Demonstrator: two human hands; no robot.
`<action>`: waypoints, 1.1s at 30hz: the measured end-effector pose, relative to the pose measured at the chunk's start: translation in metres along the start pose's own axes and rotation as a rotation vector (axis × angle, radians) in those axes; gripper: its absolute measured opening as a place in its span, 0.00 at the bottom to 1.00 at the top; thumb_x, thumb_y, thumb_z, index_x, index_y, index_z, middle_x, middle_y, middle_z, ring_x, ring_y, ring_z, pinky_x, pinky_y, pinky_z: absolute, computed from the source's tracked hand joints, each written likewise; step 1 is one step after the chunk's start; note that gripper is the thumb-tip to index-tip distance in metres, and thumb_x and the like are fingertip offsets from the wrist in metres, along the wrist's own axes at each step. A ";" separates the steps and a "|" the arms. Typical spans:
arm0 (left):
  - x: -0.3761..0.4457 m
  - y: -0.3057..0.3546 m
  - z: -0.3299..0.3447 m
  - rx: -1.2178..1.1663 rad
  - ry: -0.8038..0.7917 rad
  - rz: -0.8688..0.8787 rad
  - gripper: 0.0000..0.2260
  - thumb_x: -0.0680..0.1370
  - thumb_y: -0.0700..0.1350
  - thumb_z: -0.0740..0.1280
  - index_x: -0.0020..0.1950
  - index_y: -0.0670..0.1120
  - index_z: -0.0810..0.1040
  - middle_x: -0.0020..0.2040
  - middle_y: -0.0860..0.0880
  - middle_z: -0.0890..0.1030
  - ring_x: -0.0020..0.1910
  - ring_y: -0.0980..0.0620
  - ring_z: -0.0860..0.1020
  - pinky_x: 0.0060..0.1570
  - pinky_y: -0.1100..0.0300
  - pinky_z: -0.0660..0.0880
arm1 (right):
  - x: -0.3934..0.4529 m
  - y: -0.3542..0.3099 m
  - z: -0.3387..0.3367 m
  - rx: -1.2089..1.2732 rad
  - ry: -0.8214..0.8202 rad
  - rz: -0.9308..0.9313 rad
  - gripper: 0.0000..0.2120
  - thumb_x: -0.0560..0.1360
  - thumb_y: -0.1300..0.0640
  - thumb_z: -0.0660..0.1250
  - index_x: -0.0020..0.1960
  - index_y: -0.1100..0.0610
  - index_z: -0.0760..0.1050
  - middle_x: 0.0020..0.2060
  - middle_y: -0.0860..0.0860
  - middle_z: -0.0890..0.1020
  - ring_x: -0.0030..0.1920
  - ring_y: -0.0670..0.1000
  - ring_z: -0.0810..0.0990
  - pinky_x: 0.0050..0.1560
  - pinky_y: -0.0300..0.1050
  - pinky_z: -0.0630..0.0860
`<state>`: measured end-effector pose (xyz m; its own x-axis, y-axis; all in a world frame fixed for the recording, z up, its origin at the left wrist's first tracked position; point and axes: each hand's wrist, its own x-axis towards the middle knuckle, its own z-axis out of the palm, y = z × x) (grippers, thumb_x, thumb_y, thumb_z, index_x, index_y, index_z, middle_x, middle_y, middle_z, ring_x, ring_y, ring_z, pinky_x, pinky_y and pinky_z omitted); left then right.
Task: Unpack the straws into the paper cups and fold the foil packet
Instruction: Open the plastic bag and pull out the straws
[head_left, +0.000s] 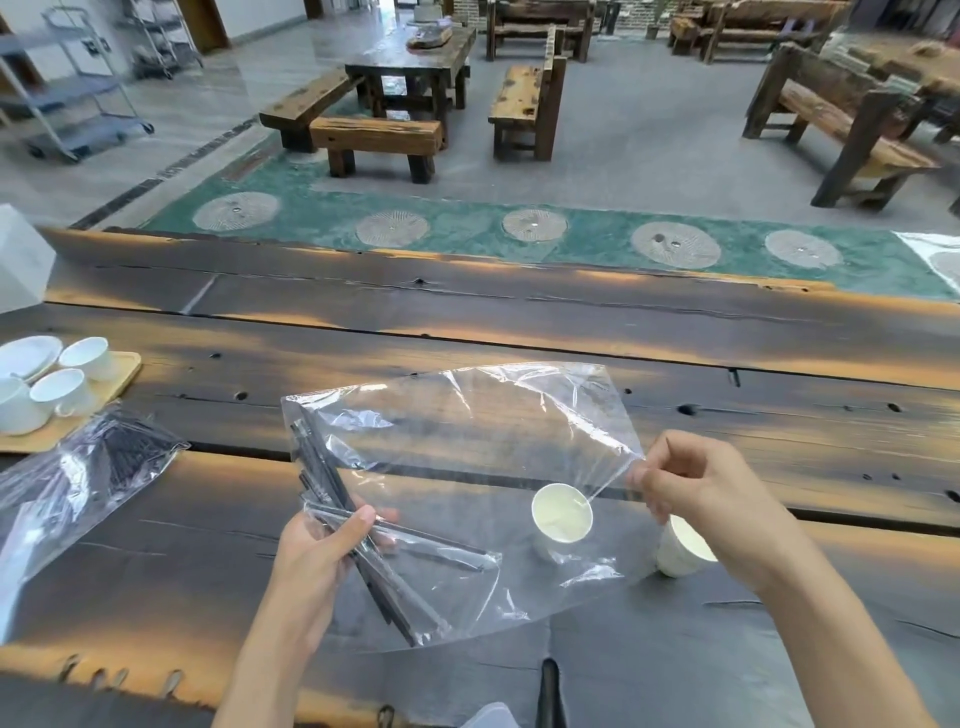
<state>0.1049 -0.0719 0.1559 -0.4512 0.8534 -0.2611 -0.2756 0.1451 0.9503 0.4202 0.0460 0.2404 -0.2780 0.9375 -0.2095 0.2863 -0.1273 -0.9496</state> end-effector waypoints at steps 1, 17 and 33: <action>-0.001 0.001 0.000 -0.009 -0.005 0.008 0.05 0.75 0.38 0.69 0.50 0.40 0.76 0.48 0.36 0.85 0.38 0.41 0.83 0.39 0.57 0.81 | -0.001 -0.002 -0.001 0.098 -0.057 0.035 0.11 0.76 0.72 0.66 0.36 0.64 0.71 0.36 0.60 0.82 0.36 0.56 0.77 0.36 0.44 0.76; -0.005 0.006 -0.001 -0.009 -0.068 0.029 0.02 0.77 0.37 0.66 0.49 0.40 0.76 0.47 0.34 0.85 0.37 0.42 0.83 0.40 0.54 0.82 | -0.010 0.018 -0.002 0.741 -0.594 0.197 0.05 0.72 0.68 0.67 0.37 0.63 0.75 0.71 0.67 0.71 0.72 0.72 0.66 0.63 0.74 0.69; -0.015 0.020 0.018 -0.004 -0.263 0.002 0.10 0.74 0.36 0.69 0.53 0.34 0.75 0.41 0.35 0.83 0.34 0.44 0.81 0.37 0.57 0.80 | -0.010 0.010 0.050 0.299 -0.650 0.064 0.29 0.69 0.52 0.78 0.66 0.60 0.75 0.65 0.56 0.80 0.63 0.62 0.81 0.63 0.61 0.77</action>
<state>0.1215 -0.0725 0.1815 -0.2161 0.9544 -0.2061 -0.2790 0.1419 0.9497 0.3797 0.0193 0.2208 -0.7855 0.5546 -0.2746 0.0826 -0.3458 -0.9347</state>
